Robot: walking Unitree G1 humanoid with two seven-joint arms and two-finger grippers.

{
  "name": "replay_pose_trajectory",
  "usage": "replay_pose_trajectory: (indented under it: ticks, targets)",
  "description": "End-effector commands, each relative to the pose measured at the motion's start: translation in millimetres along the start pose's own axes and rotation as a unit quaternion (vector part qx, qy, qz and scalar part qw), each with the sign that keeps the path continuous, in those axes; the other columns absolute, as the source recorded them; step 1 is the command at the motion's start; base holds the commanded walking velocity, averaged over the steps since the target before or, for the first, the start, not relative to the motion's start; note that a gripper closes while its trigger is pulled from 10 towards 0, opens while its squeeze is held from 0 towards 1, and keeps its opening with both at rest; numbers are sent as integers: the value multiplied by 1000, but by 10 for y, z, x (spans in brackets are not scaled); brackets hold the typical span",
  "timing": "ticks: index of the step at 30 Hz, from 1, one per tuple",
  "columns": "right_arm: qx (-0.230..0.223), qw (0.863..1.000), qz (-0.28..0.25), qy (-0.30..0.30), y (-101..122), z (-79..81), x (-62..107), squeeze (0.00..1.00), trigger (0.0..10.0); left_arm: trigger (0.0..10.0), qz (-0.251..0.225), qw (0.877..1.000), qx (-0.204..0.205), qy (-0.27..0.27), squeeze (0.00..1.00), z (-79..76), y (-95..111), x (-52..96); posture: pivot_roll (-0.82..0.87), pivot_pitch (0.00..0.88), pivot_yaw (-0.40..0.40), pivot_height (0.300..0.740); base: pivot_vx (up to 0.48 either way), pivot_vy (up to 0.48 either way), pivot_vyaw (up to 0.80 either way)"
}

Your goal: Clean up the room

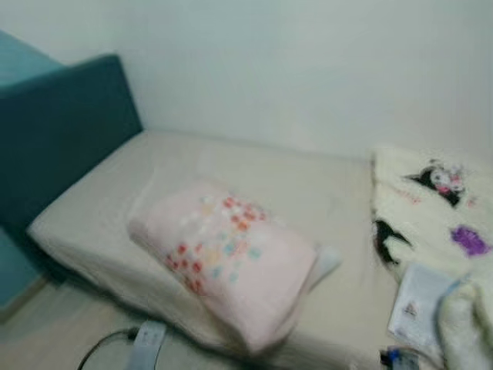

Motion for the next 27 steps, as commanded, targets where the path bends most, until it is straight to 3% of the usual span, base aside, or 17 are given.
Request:
replay_pose_trajectory:
  ticks: [1,16,20,24,25,27]
  targets:
    - [7,1000,10,-5,-75,-84,38,0,10000,10000,12,1000,-11,-4,0,-12,-75,6,-73,0,32,740,0,0,800]
    - [-3,1000,10,-18,-150,-204,97,0,10000,10000,16,999,-29,-10,0,28,-132,19,-74,0,39,740,0,0,800]
    - [0,1000,-4,-23,-28,-248,73,0,10000,10000,19,999,-30,-11,0,42,-172,27,-72,0,37,740,0,0,800]
    - [7,999,-27,-31,210,-297,20,0,10000,10000,23,999,-27,-15,0,40,-210,33,-71,0,37,740,0,0,800]
    - [17,998,-37,-38,365,-312,-18,0,10000,10000,23,999,-26,-15,0,30,-224,34,-64,0,24,740,0,0,800]
    - [21,998,-39,-40,405,-310,-29,0,10000,10000,23,999,-25,-15,0,26,-226,34,-64,0,24,740,0,0,800]
Point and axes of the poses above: a point about 5 cm out from each wrist's last joint towards the gripper, its own x axis pointing back from the gripper into the wrist, its own y axis along the axis of the wrist's last joint, z = x × y, the point moved 6 cm from there along -x, pointing out of the wrist towards the gripper, and after that the axes turned 11 degrees about x, right-handed, at the moved point
